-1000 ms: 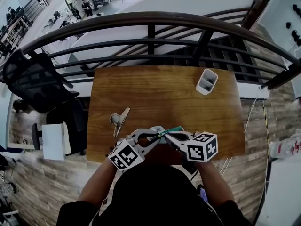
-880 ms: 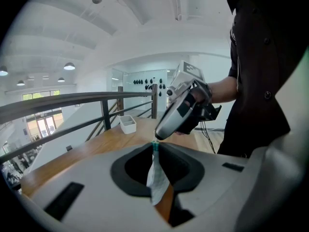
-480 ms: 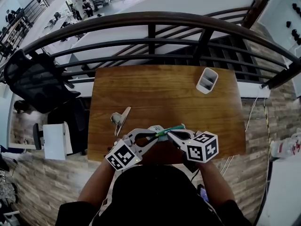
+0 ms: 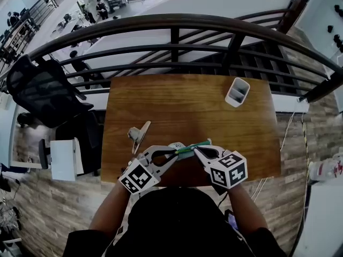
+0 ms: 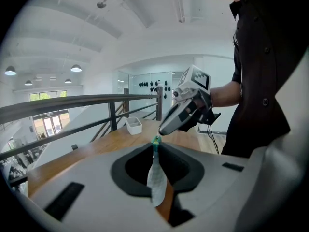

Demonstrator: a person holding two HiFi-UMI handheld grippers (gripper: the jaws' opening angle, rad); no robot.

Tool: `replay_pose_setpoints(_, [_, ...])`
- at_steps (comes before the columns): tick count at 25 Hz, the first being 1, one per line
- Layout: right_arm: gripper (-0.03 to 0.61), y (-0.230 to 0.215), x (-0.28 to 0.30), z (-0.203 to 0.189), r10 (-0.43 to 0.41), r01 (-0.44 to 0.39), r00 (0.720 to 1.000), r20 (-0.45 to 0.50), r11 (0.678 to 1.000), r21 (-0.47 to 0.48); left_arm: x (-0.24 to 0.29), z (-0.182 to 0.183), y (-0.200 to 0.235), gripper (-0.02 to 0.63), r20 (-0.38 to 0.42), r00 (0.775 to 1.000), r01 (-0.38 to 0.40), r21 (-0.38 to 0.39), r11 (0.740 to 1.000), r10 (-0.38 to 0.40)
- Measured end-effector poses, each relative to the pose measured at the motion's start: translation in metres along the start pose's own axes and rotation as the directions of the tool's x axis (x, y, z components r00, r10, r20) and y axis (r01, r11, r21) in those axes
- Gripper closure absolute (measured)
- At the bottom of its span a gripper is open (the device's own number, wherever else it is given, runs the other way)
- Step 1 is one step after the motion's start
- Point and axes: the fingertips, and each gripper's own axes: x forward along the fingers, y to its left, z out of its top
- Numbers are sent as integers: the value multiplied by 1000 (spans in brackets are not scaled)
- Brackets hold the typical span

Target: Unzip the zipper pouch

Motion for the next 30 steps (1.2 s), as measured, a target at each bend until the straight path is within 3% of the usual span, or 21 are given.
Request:
replay_pose_setpoints(5, [581, -9, -4, -1, -19, 19, 1000, 4, 1000, 11, -6, 0, 6, 566, 11, 1000, -15, -20, 1000, 15])
replay_pose_setpoints(17, [581, -15, -10, 3, -112, 114, 993, 31, 989, -96, -10, 3, 7, 566, 35, 999, -29, -27, 999, 30])
replay_pose_setpoints(23, [581, -35, -16, -4, -216, 215, 976, 5, 971, -105, -13, -4, 14, 566, 34, 998, -46, -65, 997, 49])
replay_pose_setpoints(30, [581, -36, -16, -6, -216, 215, 976, 7, 971, -103, -18, -7, 17, 566, 25, 998, -62, -62, 996, 64])
